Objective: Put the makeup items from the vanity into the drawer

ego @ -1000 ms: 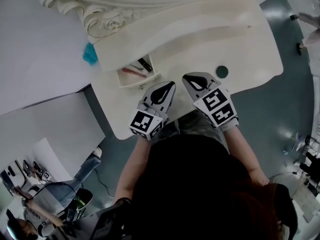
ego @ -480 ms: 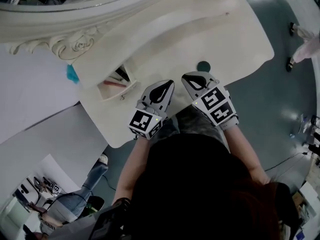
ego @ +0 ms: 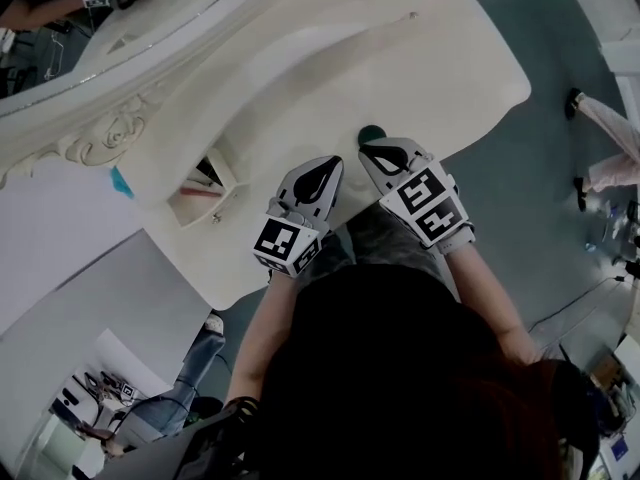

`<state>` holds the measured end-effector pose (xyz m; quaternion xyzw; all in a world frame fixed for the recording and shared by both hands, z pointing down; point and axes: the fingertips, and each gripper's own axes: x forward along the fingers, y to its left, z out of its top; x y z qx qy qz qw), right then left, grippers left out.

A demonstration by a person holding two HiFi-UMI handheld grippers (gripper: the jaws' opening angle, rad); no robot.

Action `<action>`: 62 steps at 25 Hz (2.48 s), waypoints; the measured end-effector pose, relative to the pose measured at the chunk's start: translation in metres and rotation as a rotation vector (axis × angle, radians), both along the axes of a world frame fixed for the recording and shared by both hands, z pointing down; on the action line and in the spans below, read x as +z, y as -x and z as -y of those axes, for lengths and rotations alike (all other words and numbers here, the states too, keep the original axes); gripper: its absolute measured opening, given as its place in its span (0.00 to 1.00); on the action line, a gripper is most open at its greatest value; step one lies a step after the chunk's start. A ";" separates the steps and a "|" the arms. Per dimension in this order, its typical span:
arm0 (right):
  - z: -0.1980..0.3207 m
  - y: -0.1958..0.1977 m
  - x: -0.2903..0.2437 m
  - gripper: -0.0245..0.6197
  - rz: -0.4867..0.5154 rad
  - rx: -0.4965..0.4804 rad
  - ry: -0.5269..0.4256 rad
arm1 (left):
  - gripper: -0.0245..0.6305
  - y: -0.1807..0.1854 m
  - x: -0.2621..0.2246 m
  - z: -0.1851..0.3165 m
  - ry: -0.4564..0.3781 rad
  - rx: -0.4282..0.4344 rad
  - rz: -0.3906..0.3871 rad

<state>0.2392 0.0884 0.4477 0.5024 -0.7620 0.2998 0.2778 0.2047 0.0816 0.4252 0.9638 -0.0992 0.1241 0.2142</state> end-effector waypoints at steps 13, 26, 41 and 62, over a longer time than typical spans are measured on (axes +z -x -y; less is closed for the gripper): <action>0.010 -0.053 0.042 0.27 -0.019 0.070 0.093 | 0.06 -0.029 0.022 0.021 0.030 -0.011 0.042; 0.010 -0.040 0.067 0.20 -0.021 0.009 0.224 | 0.06 -0.015 0.020 0.036 0.044 -0.055 0.049; 0.021 -0.003 0.039 0.11 -0.025 -0.009 0.162 | 0.06 0.023 0.012 0.037 0.037 -0.080 0.028; 0.070 0.126 -0.012 0.11 0.029 -0.224 0.044 | 0.06 0.136 -0.003 0.052 0.013 -0.287 -0.001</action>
